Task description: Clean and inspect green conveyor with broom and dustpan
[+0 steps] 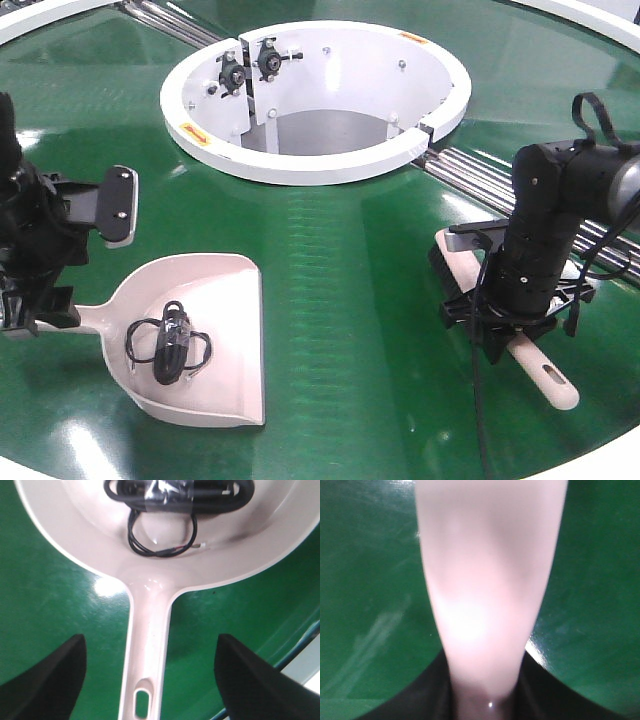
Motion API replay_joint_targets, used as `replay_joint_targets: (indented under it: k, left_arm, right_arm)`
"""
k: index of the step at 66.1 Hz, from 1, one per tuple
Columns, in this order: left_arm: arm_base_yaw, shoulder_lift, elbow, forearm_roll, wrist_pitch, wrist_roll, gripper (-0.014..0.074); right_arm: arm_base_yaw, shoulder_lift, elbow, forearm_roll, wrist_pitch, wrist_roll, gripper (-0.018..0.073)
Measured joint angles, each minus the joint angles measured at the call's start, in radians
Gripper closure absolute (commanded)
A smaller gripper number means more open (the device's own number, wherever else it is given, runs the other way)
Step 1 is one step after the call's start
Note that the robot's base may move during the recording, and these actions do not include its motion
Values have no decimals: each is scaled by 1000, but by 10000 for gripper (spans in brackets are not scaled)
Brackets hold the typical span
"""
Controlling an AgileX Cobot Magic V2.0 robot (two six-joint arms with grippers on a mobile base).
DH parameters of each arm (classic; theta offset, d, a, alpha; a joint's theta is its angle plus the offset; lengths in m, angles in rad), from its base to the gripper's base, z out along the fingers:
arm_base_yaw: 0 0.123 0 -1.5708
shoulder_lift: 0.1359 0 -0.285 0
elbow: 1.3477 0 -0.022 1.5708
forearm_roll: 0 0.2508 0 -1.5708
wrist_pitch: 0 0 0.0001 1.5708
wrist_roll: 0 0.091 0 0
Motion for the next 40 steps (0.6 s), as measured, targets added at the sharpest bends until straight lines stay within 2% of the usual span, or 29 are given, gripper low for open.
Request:
replay_joint_targets:
  k: [8,19,32,37,40]
  left_arm:
    - [0,-42,0,-24,7,0,83]
    - [0,-89,0,-104,7,0,83]
    - [0,-138,0,-205,11,-16,108]
    - [0,-161,0,-231,13,-75,128]
    - [0,-176,0,-250,14,-153,140]
  right_arm:
    - [0,8,0,0,-8,0,160]
    - [0,8,0,0,-21,0,26]
    - [0,-71,0,0,-44,-7,-1]
    - [0,-132,0,0,-68,-8,-1]
    - [0,-175,0,0,-89,-9,-1]
